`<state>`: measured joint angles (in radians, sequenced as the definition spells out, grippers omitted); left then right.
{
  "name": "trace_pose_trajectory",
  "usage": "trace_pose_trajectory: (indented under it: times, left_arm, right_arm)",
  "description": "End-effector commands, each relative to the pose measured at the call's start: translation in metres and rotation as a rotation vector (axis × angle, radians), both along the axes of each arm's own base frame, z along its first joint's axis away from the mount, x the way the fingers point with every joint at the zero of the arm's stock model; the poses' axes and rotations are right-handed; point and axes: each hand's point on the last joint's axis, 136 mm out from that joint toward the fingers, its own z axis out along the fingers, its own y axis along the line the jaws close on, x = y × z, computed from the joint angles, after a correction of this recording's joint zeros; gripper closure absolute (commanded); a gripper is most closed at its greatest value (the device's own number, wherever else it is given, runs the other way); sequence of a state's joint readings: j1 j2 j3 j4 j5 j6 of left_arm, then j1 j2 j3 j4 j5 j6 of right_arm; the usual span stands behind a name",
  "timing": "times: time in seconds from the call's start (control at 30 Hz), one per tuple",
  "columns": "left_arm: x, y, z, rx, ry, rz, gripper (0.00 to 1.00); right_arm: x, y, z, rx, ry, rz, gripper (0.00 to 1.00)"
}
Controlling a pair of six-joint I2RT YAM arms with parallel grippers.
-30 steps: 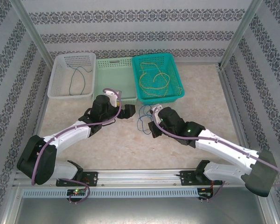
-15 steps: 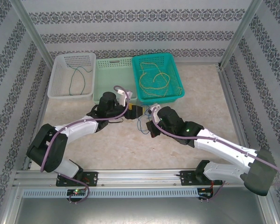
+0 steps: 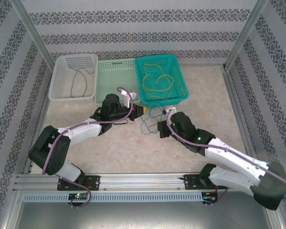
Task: Untangle the cables
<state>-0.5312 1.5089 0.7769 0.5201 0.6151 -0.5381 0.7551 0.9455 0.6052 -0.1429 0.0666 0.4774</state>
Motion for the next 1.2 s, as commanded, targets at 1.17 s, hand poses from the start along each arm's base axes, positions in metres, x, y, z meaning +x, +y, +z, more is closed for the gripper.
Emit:
trace_pose_trajectory:
  times: [1.17]
  left_arm:
    - [-0.004, 0.018, 0.101, -0.322, -0.346, 0.314, 1.0]
  right_arm:
    - [-0.013, -0.097, -0.083, 0.871, 0.355, -0.769, 0.71]
